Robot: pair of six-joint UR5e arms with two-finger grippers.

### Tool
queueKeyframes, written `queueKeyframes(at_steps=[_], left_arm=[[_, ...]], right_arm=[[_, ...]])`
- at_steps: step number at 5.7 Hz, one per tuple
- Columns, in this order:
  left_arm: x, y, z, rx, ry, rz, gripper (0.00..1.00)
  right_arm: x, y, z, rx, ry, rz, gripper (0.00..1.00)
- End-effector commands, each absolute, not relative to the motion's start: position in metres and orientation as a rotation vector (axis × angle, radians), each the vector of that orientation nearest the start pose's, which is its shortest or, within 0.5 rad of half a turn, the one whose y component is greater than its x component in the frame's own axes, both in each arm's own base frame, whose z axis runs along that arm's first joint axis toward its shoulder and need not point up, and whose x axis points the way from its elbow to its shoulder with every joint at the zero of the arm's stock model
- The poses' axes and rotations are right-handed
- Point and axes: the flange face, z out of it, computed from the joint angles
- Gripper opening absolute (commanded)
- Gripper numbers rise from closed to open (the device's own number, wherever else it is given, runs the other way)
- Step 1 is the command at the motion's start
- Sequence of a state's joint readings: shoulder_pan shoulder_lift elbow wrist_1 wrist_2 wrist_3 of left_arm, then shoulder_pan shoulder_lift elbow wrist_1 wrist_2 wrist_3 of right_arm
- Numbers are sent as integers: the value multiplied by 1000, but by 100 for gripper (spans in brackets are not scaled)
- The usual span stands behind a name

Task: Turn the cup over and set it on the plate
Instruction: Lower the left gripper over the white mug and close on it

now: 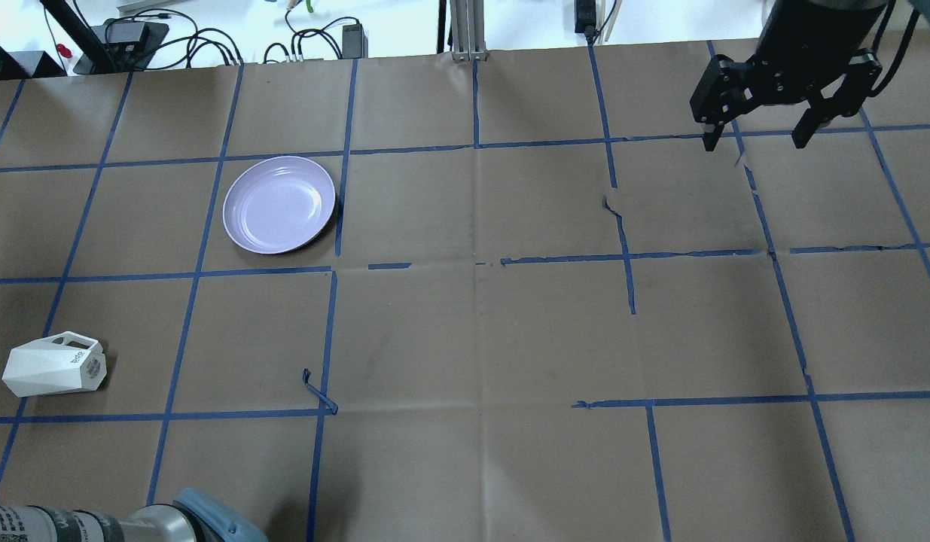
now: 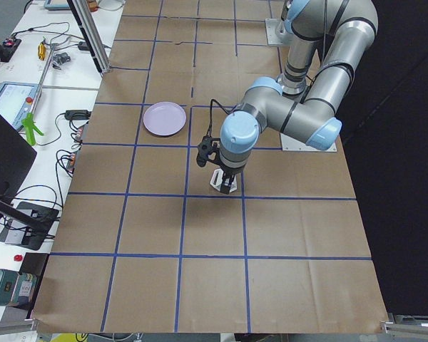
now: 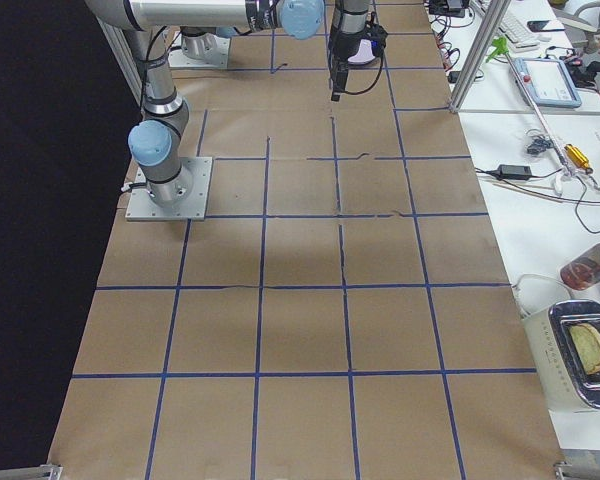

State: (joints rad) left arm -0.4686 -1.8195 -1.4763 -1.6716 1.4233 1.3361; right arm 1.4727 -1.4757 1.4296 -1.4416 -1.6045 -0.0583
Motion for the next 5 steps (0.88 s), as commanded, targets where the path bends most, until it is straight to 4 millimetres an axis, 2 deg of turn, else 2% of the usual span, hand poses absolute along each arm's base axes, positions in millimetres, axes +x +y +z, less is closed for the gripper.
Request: queueKeyframes(at_steps=[1, 2, 3, 5], left_arm=[[475, -366, 300, 205, 3731, -250, 98], [483, -356, 255, 90, 3906, -349, 98], [487, -355, 215, 79, 4034, -383, 97], [483, -360, 159, 36, 4216, -504, 97]], right_arm=[[78, -533, 496, 61, 3165, 135, 100], [78, -533, 496, 61, 3165, 135, 100], [78, -533, 496, 61, 3165, 135, 100], [78, -533, 496, 61, 3165, 137, 100]])
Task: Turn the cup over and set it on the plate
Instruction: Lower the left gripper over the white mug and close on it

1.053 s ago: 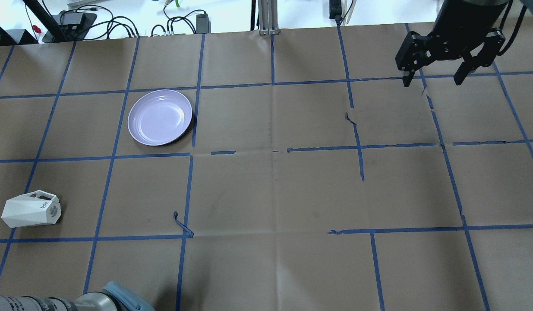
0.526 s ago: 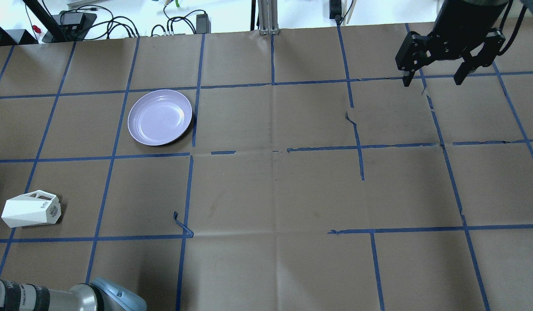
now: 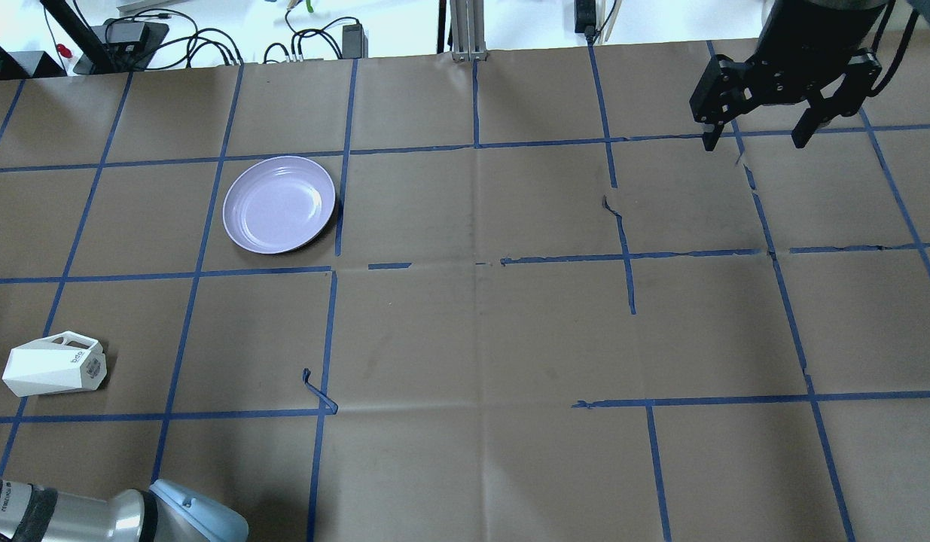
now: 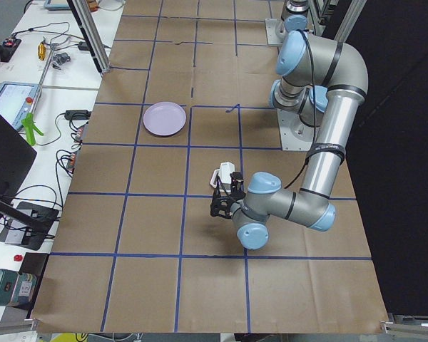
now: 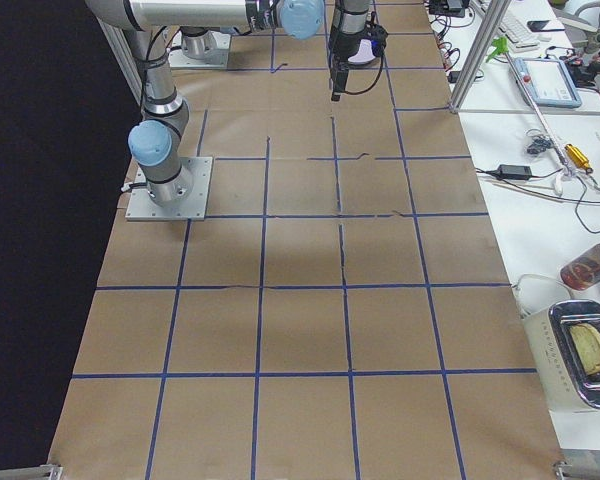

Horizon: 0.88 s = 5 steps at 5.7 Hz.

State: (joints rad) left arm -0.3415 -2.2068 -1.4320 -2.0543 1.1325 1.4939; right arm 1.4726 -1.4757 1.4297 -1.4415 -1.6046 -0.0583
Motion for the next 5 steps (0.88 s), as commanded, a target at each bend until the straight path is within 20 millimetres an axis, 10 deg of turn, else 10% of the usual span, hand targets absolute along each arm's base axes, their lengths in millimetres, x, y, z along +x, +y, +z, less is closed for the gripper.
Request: queueKeyframes(at_steps=[1, 4, 5], left_arm=[[479, -361, 141, 10, -1960, 234, 97], [464, -359, 118, 84, -1808, 202, 97], [462, -359, 118, 89, -1794, 198, 62]], right_arm=[[78, -533, 496, 61, 3165, 135, 100], [78, -533, 496, 61, 3165, 135, 100], [78, -533, 496, 61, 3165, 135, 100]])
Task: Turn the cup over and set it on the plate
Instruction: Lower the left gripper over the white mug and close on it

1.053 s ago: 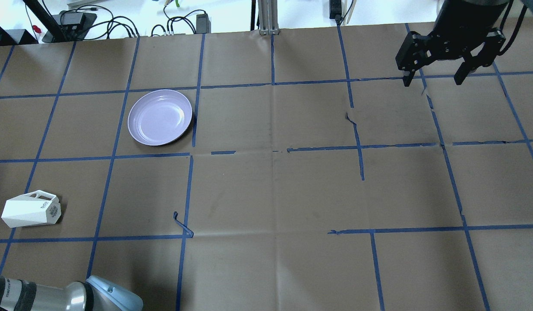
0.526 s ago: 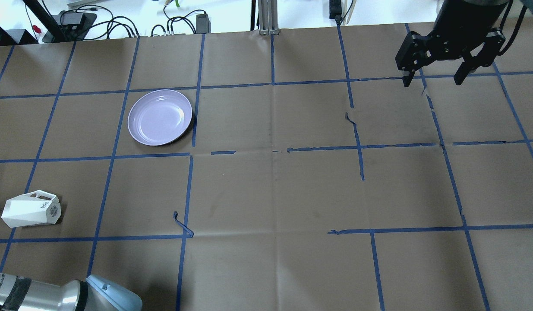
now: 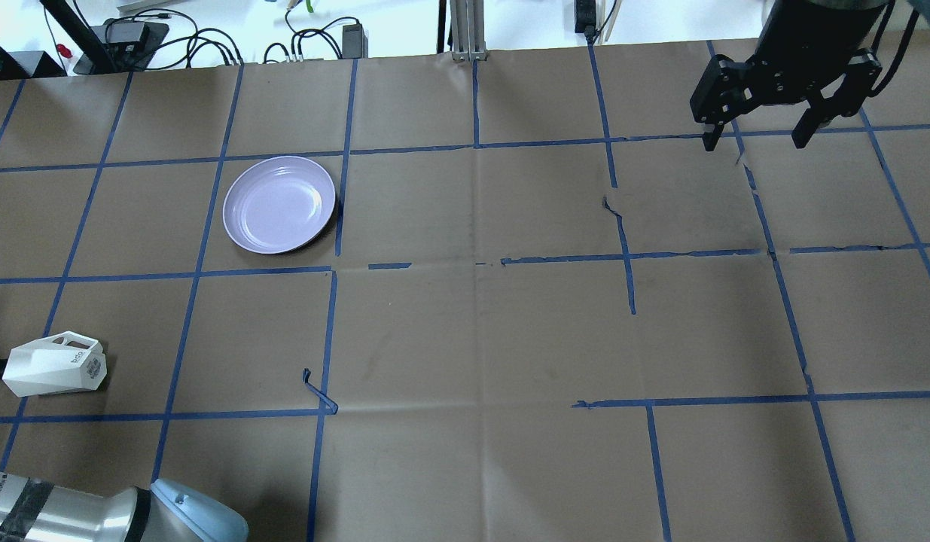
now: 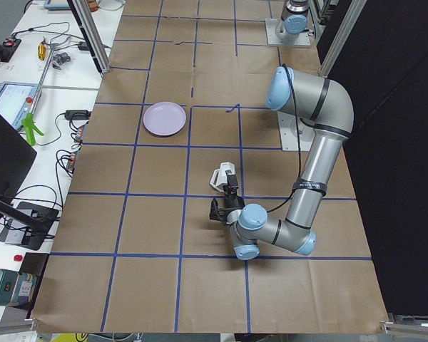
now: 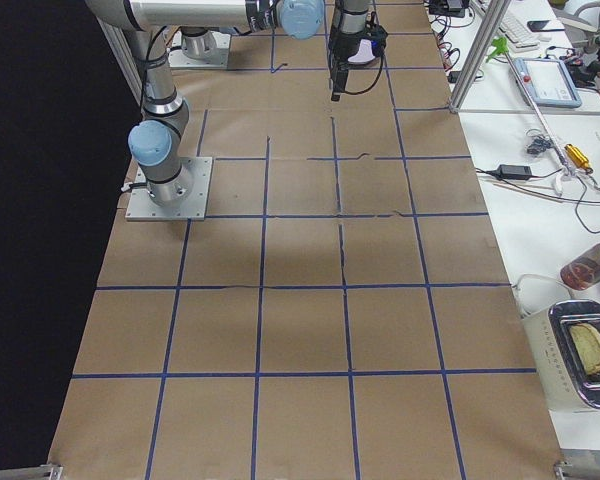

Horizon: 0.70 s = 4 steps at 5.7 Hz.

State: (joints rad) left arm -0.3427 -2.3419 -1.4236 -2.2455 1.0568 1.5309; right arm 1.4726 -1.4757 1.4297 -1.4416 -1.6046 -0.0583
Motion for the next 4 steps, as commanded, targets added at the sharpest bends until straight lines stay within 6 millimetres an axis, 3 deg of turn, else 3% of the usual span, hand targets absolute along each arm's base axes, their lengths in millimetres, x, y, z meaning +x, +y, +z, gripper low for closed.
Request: queueKeyframes(at_steps=[1, 2, 4], left_arm=[[461, -359, 118, 87, -1789, 196, 9], [461, -359, 117, 81, -1786, 205, 0], [459, -359, 118, 102, -1762, 212, 0]], right_arm=[[78, -533, 496, 61, 3165, 135, 100], [78, -533, 496, 61, 3165, 135, 100], [78, -533, 496, 61, 3165, 135, 100]])
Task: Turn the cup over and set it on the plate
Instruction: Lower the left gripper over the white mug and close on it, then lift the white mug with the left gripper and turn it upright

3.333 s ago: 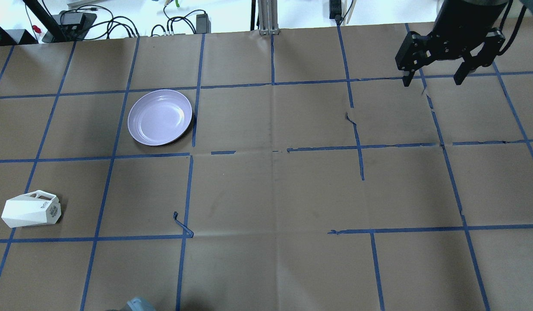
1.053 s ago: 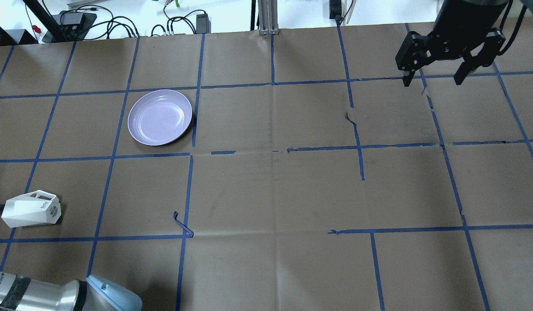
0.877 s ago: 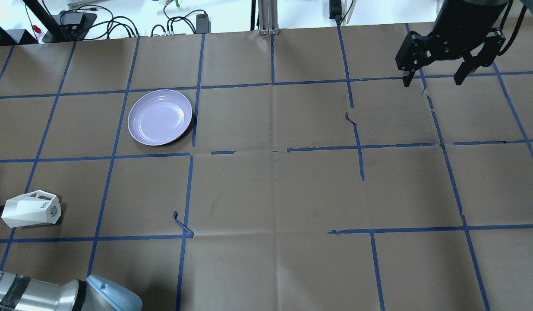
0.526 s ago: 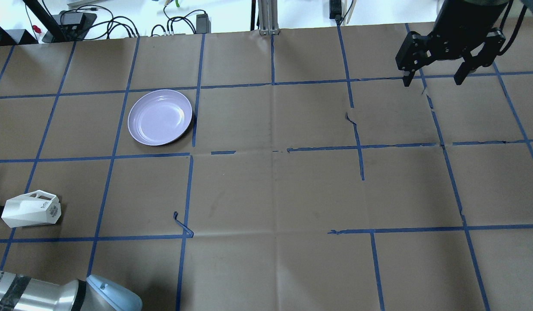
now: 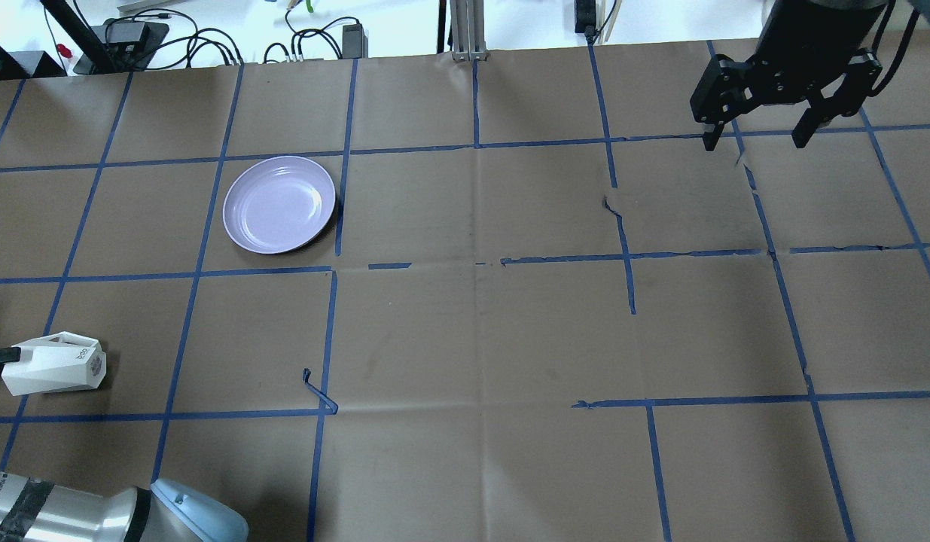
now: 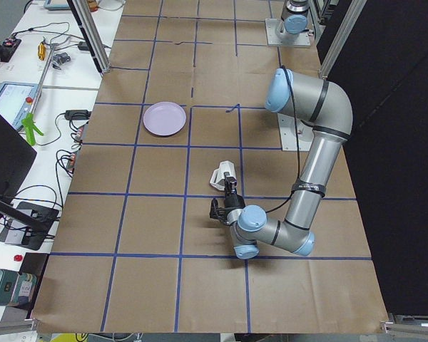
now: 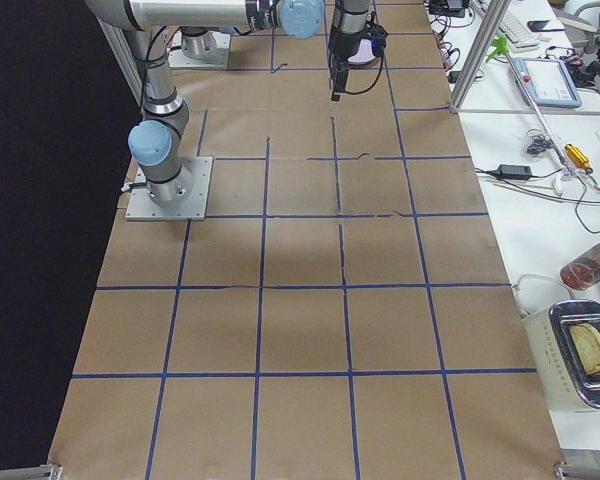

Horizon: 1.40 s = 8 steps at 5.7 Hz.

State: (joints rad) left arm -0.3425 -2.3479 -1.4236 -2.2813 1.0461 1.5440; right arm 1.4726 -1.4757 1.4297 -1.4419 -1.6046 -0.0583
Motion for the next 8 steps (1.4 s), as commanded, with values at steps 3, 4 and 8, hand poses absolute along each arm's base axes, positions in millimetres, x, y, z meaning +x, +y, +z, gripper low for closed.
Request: queueKeyframes(at_steps=[3, 4, 8], left_arm=[[451, -370, 243, 194, -1783, 200, 0], [432, -374, 321, 253, -1900, 171, 0], [268, -498, 468, 265, -2434, 102, 0]], right_arm=[[78, -533, 496, 61, 3165, 135, 100], [78, -533, 496, 61, 3165, 137, 100], [78, -533, 496, 61, 3165, 135, 100]])
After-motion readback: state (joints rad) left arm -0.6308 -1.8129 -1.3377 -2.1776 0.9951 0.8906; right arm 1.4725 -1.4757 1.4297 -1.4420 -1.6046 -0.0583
